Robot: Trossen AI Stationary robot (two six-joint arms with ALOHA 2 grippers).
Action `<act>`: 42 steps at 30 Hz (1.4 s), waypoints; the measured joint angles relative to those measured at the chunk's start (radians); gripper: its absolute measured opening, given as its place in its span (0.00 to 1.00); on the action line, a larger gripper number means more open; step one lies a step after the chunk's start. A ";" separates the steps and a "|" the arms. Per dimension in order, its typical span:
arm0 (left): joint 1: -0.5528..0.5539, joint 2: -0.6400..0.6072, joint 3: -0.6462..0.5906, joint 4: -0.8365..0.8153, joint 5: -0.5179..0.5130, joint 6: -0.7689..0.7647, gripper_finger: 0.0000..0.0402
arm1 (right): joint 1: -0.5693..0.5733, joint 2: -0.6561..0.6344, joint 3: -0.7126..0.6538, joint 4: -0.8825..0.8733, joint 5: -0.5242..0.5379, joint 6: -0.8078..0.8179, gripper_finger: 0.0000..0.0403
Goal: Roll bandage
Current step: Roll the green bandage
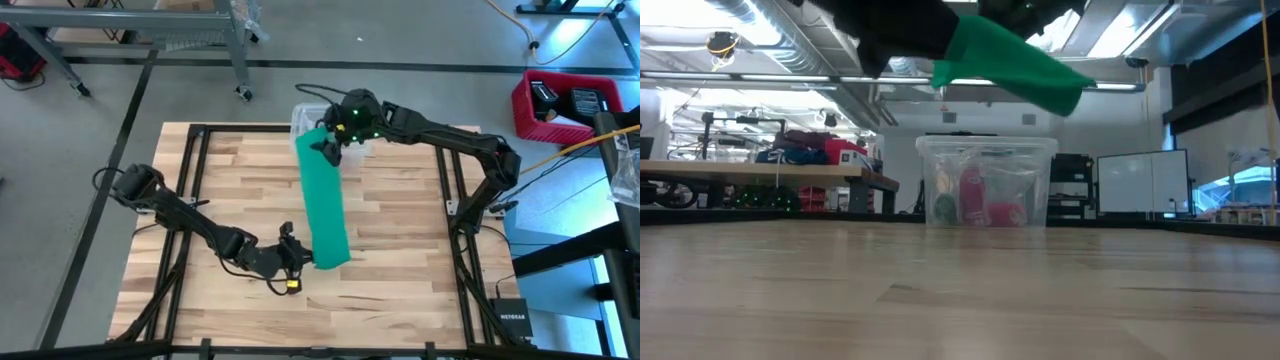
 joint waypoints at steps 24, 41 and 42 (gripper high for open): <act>0.020 0.010 0.000 -0.002 0.080 0.086 0.03 | 0.029 -0.170 -0.006 -0.642 -0.069 -0.207 0.73; 0.169 -0.238 0.002 0.002 -0.010 0.453 0.03 | 0.376 -0.824 -0.894 0.136 0.131 0.101 0.73; 0.171 -0.241 0.002 0.002 -0.009 0.467 0.03 | 0.375 -0.822 -0.925 0.186 0.106 0.112 0.73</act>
